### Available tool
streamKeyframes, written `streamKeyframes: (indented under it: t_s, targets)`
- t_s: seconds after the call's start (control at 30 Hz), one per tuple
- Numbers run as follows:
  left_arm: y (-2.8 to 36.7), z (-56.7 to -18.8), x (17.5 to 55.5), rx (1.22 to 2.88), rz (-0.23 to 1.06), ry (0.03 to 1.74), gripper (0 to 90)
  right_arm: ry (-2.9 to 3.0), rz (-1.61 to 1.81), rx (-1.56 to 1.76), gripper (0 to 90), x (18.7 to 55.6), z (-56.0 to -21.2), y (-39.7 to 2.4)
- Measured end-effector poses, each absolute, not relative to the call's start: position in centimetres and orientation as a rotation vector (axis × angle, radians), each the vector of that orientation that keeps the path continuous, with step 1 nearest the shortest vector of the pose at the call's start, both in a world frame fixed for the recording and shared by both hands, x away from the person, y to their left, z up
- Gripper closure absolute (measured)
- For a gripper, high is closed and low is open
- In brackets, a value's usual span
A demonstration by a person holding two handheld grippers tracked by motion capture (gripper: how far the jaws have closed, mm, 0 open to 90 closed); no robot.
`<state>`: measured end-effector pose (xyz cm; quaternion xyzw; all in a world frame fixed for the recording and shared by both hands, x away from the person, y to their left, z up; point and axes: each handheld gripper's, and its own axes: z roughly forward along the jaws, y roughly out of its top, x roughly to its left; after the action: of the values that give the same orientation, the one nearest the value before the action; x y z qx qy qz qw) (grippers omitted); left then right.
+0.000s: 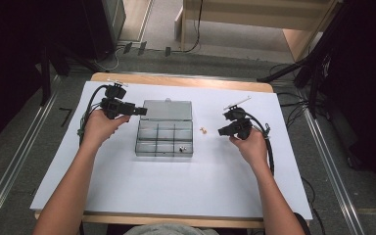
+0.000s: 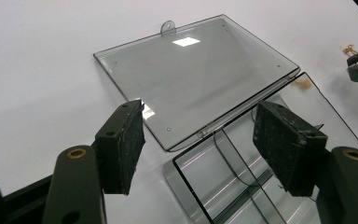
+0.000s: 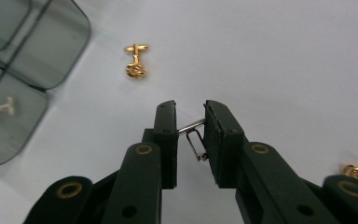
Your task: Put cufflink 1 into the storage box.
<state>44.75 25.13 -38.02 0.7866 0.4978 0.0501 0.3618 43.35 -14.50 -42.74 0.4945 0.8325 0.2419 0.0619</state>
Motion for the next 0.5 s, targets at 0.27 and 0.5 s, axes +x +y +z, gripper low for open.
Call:
streamKeyframes:
  t_s: [0.27,0.5]
  targets:
    - [25.0,-37.9,44.6,2.037,0.130,1.280,34.8,2.538,0.787,1.455,76.7,42.7,-41.5,-13.3]
    - [25.1,-38.0,44.5,2.027,0.132,1.285,34.7,2.561,0.824,1.417,76.7,42.2,-40.8,-12.4]
